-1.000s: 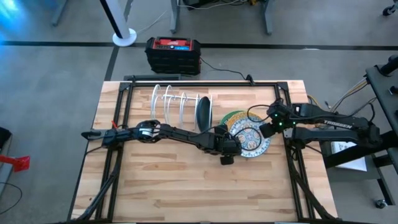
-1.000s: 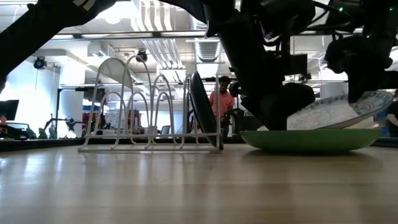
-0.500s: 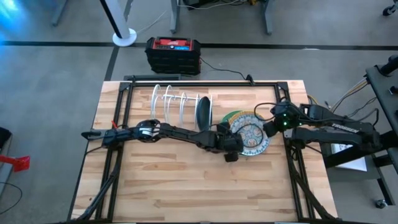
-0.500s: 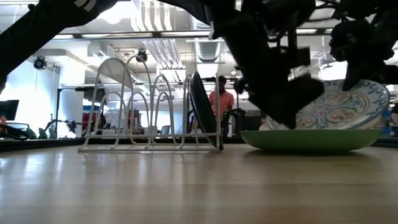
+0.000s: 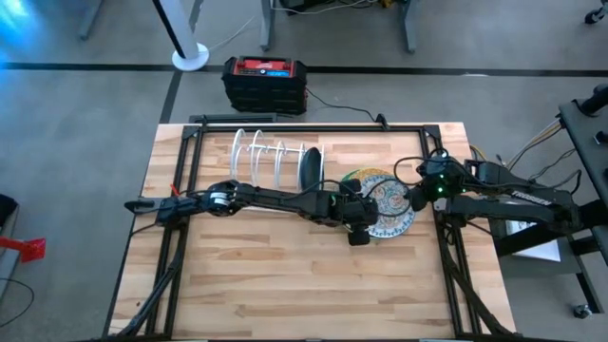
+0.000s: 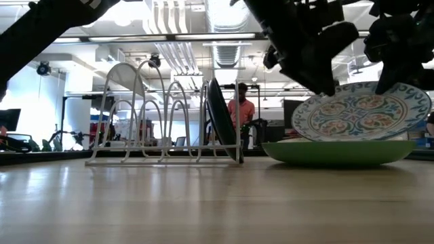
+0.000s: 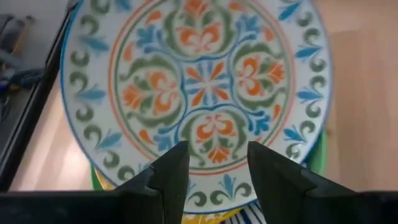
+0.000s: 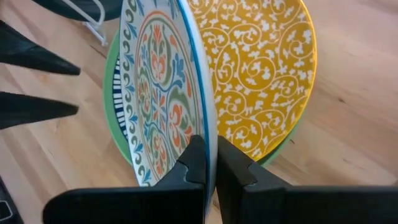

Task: Sort dishes
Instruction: Put the white plate in the dish rack

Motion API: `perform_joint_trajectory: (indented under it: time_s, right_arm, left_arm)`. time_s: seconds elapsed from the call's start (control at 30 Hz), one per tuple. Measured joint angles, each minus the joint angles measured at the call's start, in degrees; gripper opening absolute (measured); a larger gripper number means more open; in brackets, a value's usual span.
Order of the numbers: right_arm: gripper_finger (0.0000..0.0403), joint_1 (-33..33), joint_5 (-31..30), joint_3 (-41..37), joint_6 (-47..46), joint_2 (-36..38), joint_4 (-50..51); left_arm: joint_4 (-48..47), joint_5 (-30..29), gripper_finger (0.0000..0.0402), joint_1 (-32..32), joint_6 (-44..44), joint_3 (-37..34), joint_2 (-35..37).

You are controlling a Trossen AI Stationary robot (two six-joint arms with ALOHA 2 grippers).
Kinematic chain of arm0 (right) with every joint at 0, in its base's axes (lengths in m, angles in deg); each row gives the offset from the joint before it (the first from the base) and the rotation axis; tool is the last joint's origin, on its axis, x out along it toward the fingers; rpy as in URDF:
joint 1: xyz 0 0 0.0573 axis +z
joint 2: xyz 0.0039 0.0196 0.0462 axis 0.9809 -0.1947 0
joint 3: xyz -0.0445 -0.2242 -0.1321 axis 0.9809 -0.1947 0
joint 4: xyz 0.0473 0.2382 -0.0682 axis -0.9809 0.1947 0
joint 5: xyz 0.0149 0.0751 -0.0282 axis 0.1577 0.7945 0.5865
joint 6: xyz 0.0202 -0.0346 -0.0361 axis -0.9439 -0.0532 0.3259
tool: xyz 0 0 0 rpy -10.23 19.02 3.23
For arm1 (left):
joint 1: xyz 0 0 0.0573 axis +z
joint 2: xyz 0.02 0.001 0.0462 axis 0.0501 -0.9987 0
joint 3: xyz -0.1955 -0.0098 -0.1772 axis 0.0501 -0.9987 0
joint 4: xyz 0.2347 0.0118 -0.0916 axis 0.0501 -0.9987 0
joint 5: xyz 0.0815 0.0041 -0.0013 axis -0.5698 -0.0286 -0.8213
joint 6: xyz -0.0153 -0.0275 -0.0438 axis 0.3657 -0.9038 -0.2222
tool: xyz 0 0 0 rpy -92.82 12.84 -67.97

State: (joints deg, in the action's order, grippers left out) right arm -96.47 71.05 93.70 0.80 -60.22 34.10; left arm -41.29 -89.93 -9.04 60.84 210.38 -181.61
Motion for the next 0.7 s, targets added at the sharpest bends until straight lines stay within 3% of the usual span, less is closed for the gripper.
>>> perform_joint_trajectory:
  time_s: [0.2,0.57,0.63,0.7]
  right_arm:
    - [0.0,0.0,-0.4,0.0,3.2,0.5,-0.7]
    - [0.0,0.0,-0.5,-0.1,8.2,2.4,-0.6]
    - [0.0,0.0,-0.6,-0.1,8.7,2.8,-0.6]
    - [0.0,0.0,-0.6,-0.1,9.1,3.1,-0.6]
  left_arm:
    - [1.9,5.7,0.0153,1.2,1.9,1.4,0.6]
    - [0.5,6.3,0.0153,5.9,3.2,1.3,6.2]
    - [0.0,10.9,0.0153,7.6,3.4,1.3,7.6]
    - [-0.2,19.2,0.0153,9.7,3.8,1.3,8.1]
